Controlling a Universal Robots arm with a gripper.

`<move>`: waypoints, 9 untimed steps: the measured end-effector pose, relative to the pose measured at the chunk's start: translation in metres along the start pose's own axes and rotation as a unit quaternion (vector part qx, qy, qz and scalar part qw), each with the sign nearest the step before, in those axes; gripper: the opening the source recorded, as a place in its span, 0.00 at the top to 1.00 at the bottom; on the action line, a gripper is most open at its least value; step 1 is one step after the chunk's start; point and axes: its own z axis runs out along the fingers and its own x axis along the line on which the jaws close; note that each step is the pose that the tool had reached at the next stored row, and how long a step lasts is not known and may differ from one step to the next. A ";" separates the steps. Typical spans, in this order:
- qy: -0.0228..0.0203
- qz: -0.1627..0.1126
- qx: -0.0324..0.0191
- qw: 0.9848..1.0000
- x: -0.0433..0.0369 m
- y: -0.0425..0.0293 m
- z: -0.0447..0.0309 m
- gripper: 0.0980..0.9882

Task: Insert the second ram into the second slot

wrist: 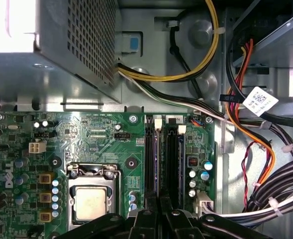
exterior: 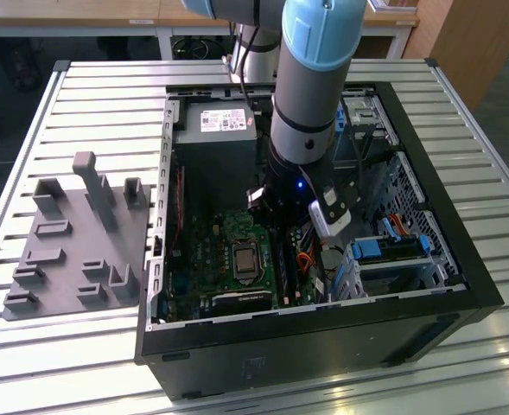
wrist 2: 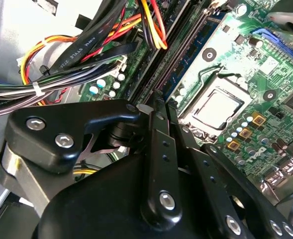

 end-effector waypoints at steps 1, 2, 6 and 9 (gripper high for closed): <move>0.000 0.000 0.000 1.000 0.0000 0.0000 0.0006 0.96; 0.001 0.000 0.000 1.000 0.0000 -0.0001 0.0010 0.96; 0.001 0.000 0.000 1.000 0.0000 -0.0001 0.0014 0.96; 0.001 0.000 0.000 1.000 0.0001 -0.0001 0.0014 0.96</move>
